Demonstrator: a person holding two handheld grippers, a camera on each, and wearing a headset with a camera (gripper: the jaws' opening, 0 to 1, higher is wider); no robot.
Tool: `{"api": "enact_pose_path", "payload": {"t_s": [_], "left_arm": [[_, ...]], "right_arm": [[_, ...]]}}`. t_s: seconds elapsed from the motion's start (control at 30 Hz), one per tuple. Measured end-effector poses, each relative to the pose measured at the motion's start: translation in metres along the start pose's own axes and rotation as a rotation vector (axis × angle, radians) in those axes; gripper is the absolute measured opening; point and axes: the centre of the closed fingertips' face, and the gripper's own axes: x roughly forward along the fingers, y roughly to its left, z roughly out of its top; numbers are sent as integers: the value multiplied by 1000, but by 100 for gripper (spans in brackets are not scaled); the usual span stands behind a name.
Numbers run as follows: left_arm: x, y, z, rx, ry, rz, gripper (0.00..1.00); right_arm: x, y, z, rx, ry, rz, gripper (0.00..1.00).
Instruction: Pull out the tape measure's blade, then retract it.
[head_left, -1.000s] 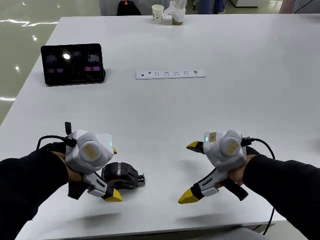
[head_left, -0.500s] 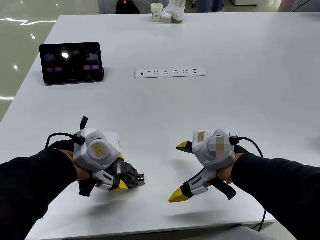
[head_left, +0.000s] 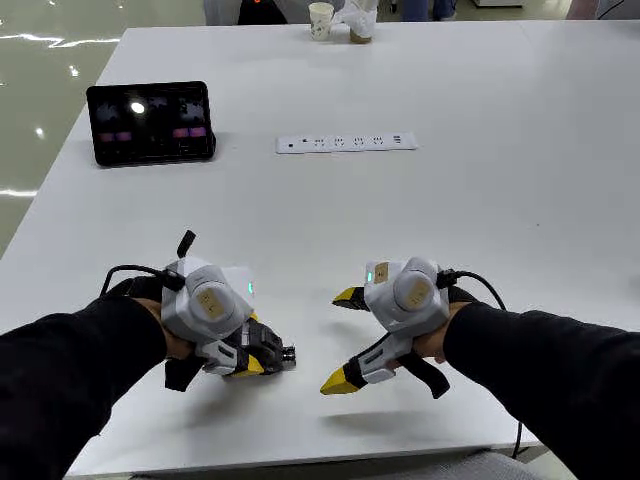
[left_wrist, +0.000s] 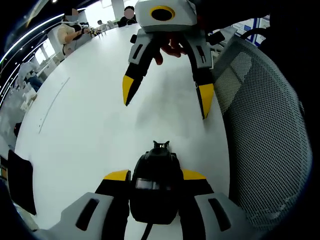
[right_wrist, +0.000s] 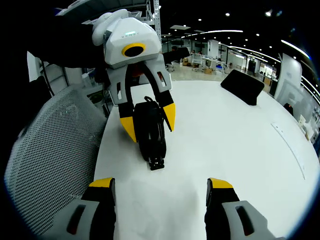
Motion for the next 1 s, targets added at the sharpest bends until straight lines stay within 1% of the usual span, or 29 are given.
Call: {"api": "enact_pose_path", "payload": {"t_s": [0.07,0.2,0.27,0.4,0.47,0.53,0.67,0.8,0.87,0.9,1.0], "left_arm": [[0,0,0,8,5,5,32],[0,0,-1,-4,-17,4,32],[0,0,0,-10,-18,7,32],[0,0,0,-13,-8,7,32],[0,0,-1,-13,-8,5,32],[1,0,-1,-12,-7,5,32],[1,0,-1,-14,-6,7,32],[1,0,-1,-20,-5,7,32],[1,0,-1,-21,-3,6,32],[1,0,-1,-20,0,7,32],[1,0,-1,-20,-1,10,32]], "right_arm": [[4,1,0,0,7,3,68],[13,1,-1,12,15,6,56],[17,0,0,2,26,3,55],[25,3,5,-18,37,19,52],[30,2,9,-36,39,8,49],[32,3,10,-45,43,19,46],[37,6,13,-54,47,38,44],[41,5,9,-84,66,35,36],[44,4,6,-85,78,34,34],[44,5,5,-100,85,40,34],[45,6,6,-120,84,43,30]]}}
